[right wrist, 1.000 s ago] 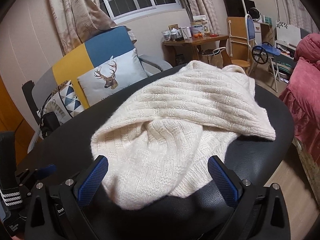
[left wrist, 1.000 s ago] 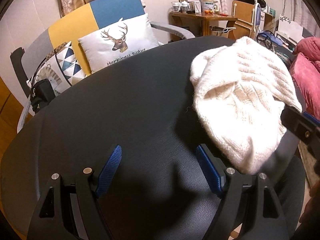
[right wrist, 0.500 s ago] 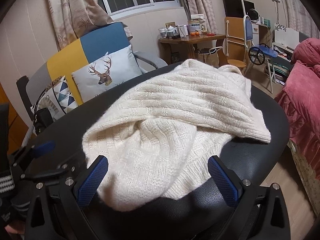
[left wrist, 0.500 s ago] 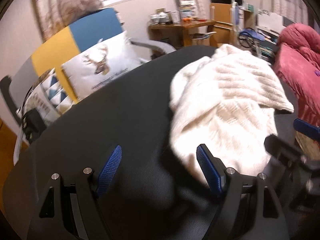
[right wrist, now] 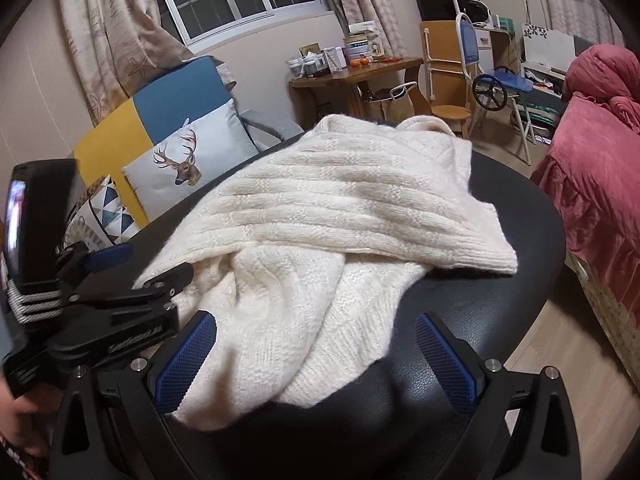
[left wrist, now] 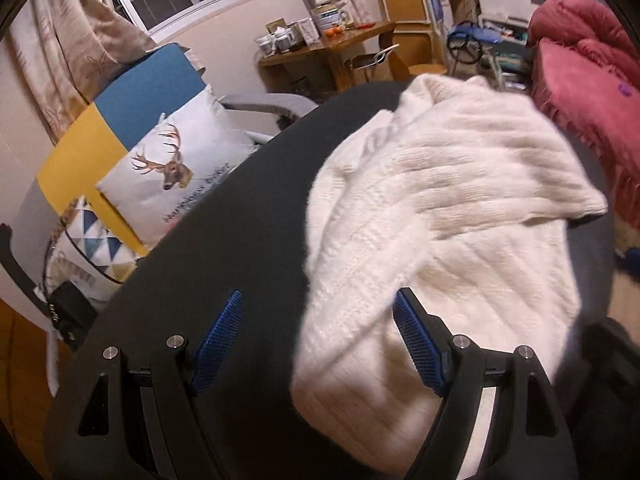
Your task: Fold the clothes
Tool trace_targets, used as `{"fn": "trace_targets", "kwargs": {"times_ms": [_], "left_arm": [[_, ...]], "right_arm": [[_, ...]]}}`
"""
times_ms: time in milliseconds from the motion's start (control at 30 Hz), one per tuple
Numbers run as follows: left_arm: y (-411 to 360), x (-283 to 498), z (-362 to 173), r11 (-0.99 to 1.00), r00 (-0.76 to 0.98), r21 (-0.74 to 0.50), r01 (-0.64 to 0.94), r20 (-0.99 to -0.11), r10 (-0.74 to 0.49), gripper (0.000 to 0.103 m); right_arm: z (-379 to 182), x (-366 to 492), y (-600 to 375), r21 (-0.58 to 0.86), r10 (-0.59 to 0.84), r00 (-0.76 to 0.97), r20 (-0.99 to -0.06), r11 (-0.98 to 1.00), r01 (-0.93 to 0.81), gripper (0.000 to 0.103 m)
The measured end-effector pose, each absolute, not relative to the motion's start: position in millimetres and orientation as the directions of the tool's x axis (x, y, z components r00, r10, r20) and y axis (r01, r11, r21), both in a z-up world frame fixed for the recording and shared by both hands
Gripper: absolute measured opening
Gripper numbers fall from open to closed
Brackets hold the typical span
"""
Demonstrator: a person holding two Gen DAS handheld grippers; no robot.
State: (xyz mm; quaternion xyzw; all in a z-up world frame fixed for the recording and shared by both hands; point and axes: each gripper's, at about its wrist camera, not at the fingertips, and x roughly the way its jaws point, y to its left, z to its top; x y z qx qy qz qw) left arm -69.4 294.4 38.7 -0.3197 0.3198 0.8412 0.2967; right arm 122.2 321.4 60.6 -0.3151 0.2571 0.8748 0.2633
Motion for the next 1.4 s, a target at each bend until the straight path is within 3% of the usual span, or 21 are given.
{"fn": "trace_targets", "kwargs": {"times_ms": [300, 467, 567, 700, 867, 1067, 1233, 1400], "left_arm": [[292.5, -87.6, 11.6, -0.634, -0.629, 0.378, -0.675, -0.744, 0.226, 0.08], [286.8, -96.2, -11.8, -0.628, -0.555, 0.332, -0.704, -0.809, 0.195, 0.08], [280.8, -101.9, -18.9, -0.654, -0.532, 0.294, -0.697, -0.823, 0.198, 0.088], [264.7, -118.7, -24.5, -0.746, -0.477, 0.164, -0.646, -0.849, 0.226, 0.099], [247.9, -132.5, -32.7, -0.801, -0.402, 0.005, -0.599, -0.867, 0.294, 0.103], [253.0, -120.7, -23.2, -0.789, -0.473, 0.091, -0.608, -0.84, 0.267, 0.103], [267.0, -105.4, -24.7, -0.755, -0.581, 0.24, -0.611, -0.783, 0.222, 0.103], [277.3, -102.5, -30.4, -0.739, -0.55, 0.212, -0.64, -0.798, 0.248, 0.102]], "right_arm": [[45.1, 95.9, 350.6, 0.274, 0.265, -0.654, -0.709, -0.75, -0.602, 0.102], [22.1, 65.7, 360.1, 0.234, 0.214, -0.6, -0.771, -0.781, -0.579, 0.102], [8.1, 55.3, 359.3, 0.21, 0.212, -0.576, -0.79, -0.788, -0.578, 0.102], [-0.6, 44.7, 348.2, 0.101, 0.279, -0.543, -0.792, -0.817, -0.567, 0.103], [-6.0, 46.2, 343.4, 0.081, 0.315, -0.555, -0.77, -0.814, -0.575, 0.103], [-9.6, 48.5, 341.0, 0.07, 0.325, -0.568, -0.756, -0.822, -0.565, 0.103], [-10.4, 49.3, 341.8, 0.077, 0.313, -0.577, -0.755, -0.83, -0.552, 0.103], [-12.2, 52.6, 342.0, 0.088, 0.311, -0.596, -0.741, -0.834, -0.545, 0.101]]}}
